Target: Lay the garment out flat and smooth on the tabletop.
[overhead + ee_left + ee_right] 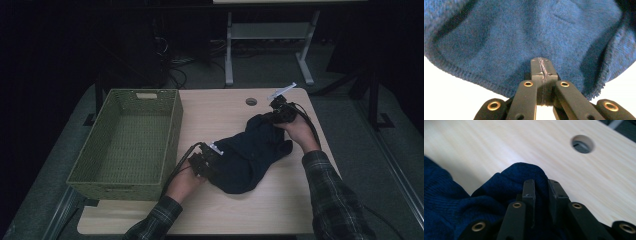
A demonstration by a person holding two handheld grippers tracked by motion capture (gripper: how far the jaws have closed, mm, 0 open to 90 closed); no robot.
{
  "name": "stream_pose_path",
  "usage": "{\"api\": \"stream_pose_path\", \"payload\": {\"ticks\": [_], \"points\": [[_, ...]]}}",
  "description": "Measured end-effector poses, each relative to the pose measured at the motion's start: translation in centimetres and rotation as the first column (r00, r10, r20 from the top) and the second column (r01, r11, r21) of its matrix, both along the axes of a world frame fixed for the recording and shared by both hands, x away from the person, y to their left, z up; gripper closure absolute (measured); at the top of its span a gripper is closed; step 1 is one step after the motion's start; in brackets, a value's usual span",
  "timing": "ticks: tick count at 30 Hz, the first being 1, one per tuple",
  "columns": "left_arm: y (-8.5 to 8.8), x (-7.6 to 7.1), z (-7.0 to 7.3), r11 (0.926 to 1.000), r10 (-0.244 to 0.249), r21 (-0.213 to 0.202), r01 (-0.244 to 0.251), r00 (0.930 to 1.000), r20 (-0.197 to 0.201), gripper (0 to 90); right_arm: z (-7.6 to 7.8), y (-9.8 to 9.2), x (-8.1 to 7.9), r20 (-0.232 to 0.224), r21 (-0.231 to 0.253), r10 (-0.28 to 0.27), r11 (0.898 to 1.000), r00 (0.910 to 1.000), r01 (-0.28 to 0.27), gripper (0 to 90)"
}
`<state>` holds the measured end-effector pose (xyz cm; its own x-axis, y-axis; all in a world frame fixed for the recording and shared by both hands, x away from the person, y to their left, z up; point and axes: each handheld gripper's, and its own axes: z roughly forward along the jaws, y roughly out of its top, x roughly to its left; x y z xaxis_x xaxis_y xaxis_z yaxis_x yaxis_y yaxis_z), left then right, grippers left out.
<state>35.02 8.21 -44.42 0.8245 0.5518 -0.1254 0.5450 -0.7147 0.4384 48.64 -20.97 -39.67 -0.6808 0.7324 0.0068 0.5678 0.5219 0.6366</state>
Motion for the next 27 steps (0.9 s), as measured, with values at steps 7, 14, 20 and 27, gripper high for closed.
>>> {"api": "stream_pose_path", "payload": {"ticks": [7,14,20,27], "points": [[0.0,0.0,0.0,1.0000,-0.001,0.001,0.001,1.0000,0.000,90.0,-0.8,-1.7,1.3,0.028,0.004,-0.111,0.994,0.9934,0.111,78.1],[0.0,0.0,0.0,1.0000,-0.004,0.005,0.004,1.0000,0.001,90.0,-0.5,-2.3,2.8,0.051,-0.022,-0.205,0.978,0.9774,0.206,79.0],[0.0,0.0,0.0,1.0000,-0.002,0.001,0.002,1.0000,0.005,90.0,-1.6,-2.2,3.4,0.022,0.012,-0.249,0.968,0.9682,0.249,74.3],[0.0,0.1,0.0,1.0000,-0.001,-0.006,0.001,1.0000,-0.005,90.0,0.0,-2.2,2.5,0.036,0.119,-0.224,0.969,0.9738,0.219,52.1]]}}
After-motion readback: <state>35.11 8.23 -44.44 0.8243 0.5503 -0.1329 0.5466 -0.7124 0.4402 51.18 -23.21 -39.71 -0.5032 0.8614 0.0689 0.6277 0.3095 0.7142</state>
